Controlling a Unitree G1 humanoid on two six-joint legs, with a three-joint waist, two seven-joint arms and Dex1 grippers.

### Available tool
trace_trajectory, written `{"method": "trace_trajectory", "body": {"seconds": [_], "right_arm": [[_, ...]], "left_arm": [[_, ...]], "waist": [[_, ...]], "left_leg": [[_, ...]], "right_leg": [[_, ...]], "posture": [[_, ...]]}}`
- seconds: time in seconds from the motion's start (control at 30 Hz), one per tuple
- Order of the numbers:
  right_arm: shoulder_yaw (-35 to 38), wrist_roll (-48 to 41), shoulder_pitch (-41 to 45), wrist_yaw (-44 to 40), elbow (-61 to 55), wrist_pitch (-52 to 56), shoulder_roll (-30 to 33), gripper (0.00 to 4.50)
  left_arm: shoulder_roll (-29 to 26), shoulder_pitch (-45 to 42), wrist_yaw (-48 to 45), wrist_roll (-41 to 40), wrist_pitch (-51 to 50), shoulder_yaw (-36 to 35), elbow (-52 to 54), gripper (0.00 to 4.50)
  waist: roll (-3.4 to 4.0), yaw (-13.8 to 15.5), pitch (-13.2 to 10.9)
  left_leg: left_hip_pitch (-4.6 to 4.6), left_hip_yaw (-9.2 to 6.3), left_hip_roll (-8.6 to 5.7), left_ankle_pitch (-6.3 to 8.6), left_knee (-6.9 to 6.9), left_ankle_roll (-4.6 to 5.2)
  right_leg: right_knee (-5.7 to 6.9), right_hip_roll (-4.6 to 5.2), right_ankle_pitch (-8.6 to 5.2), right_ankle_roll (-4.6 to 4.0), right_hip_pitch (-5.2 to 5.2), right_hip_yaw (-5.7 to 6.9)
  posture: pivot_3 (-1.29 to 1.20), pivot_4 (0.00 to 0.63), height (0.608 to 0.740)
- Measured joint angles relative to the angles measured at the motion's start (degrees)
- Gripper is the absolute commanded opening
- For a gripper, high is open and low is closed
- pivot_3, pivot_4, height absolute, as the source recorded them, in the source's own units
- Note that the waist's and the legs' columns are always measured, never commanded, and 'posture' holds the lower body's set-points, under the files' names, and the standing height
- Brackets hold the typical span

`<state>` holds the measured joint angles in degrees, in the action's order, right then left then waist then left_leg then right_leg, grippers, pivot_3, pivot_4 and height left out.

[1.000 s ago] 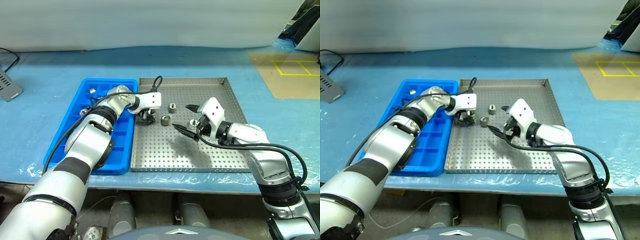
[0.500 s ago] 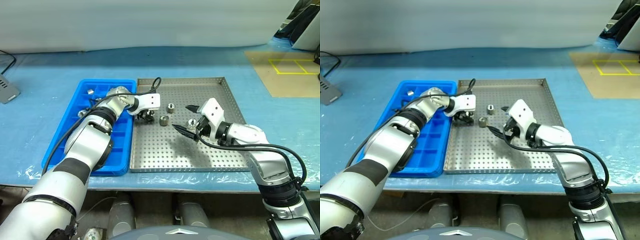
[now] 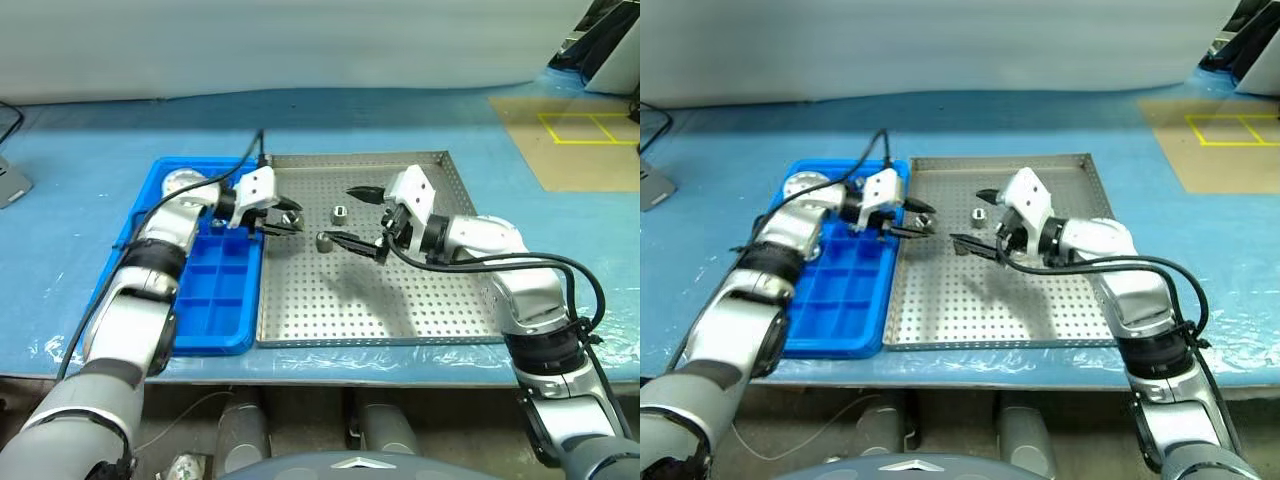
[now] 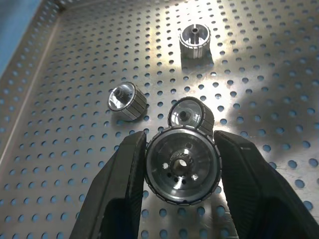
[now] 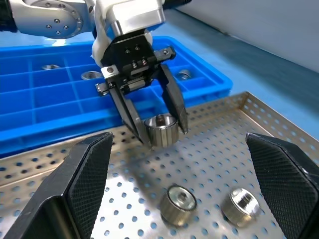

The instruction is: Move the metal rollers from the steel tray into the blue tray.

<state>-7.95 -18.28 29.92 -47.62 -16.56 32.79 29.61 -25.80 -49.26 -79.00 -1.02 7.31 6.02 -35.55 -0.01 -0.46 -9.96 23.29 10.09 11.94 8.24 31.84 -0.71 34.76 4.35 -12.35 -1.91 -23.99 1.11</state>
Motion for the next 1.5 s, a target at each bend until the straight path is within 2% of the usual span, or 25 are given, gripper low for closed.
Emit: {"method": "trace_trajectory", "body": {"seconds": [0.1, 0.2, 0.33, 0.5, 0.73, 1.0, 1.2, 1.43, 1.5], "right_arm": [[-2.09, 0.11, 4.86, -3.66, 5.91, -2.09, -1.22, 4.5], [-4.31, 0.19, 9.29, -7.41, 11.25, -4.97, -3.58, 4.5], [-7.22, 0.33, 13.88, -12.56, 17.73, -8.9, -7.07, 4.5], [-9.43, 0.61, 18.9, -18.12, 26.05, -13.24, -12.31, 4.5], [-10.87, 1.88, 22.51, -22.69, 33.96, -19.02, -17.61, 4.5], [-11.72, 2.71, 23.76, -27.12, 36.94, -21.58, -20.38, 4.5], [-12.02, 3.44, 23.75, -28.37, 37.08, -21.81, -21.05, 4.5], [-11.92, 4.16, 23.25, -27.55, 37.06, -21.7, -20.28, 4.5], [-11.92, 4.71, 23.0, -27.12, 37.05, -21.7, -19.85, 4.5]], "left_arm": [[-3.84, 9.27, 4.31, -4.21, -11.48, -3.3, 18.85, 2.17], [-6.27, 14.62, 9.59, -6.6, -19.41, -6.48, 30.24, 2.17], [-9.02, 22.18, 16.18, -7.75, -25.78, -10.31, 39.91, 2.17], [-11.44, 37.48, 22.3, -10.95, -33.85, -17.45, 54.94, 2.17], [-12.8, 56.95, 26.5, -14.17, -38.4, -28.27, 70.09, 2.17], [-12.06, 63.23, 32.25, -16.95, -41.52, -33.44, 74.92, 2.17], [-10.95, 63.75, 36.53, -15.92, -40.87, -30.37, 73.0, 2.17], [-11.48, 65.5, 37.04, -14.81, -38.13, -27.4, 70.09, 2.17], [-11.47, 64.52, 37.33, -14.61, -37.21, -26.52, 68.91, 2.61]], "waist": [[0.03, 0.51, -0.03], [0.05, 1.72, -0.04], [0.06, 3.61, -0.04], [0.03, 5.87, -0.05], [0.02, 9.25, -0.08], [0.03, 12.7, -0.08], [0.02, 13.72, -0.08], [0.03, 13.8, -0.07], [0.03, 13.79, -0.07]], "left_leg": [[0.0, 0.0, 0.15, -0.08, -0.1, -0.13], [-0.08, -0.02, 0.17, -0.2, -0.27, -0.33], [-0.08, -0.07, 0.16, -0.36, -0.61, -0.58], [0.18, -0.12, 0.17, -0.34, -0.7, -0.56], [0.25, -0.24, 0.29, -0.37, -0.74, -0.62], [0.06, -0.44, 0.32, -0.38, -0.79, -0.66], [0.17, -0.72, 0.32, -0.38, -0.8, -0.67], [0.12, -0.73, 0.34, -0.41, -0.8, -0.71], [0.09, -0.73, 0.33, -0.42, -0.8, -0.73]], "right_leg": [[0.04, 0.01, -0.02, -0.02, -0.05, 0.03], [0.11, -0.01, -0.02, -0.02, -0.08, 0.09], [0.11, -0.03, -0.07, -0.09, -0.19, 0.21], [0.03, -0.05, -0.16, -0.23, -0.39, 0.35], [0.04, -0.05, -0.22, -0.24, -0.4, 0.45], [0.09, -0.04, -0.25, -0.18, -0.3, 0.35], [0.07, -0.09, -0.26, -0.16, -0.41, 0.34], [0.11, -0.11, -0.26, -0.15, -0.4, 0.33], [0.14, -0.11, -0.26, -0.14, -0.39, 0.32]], "posture": [[-0.05, 0.15, 0.74], [0.05, 0.15, 0.74], [0.21, 0.15, 0.74], [0.34, 0.15, 0.74], [0.45, 0.15, 0.74], [0.51, 0.15, 0.74], [0.47, 0.15, 0.74], [0.42, 0.15, 0.74], [0.41, 0.15, 0.74]]}}
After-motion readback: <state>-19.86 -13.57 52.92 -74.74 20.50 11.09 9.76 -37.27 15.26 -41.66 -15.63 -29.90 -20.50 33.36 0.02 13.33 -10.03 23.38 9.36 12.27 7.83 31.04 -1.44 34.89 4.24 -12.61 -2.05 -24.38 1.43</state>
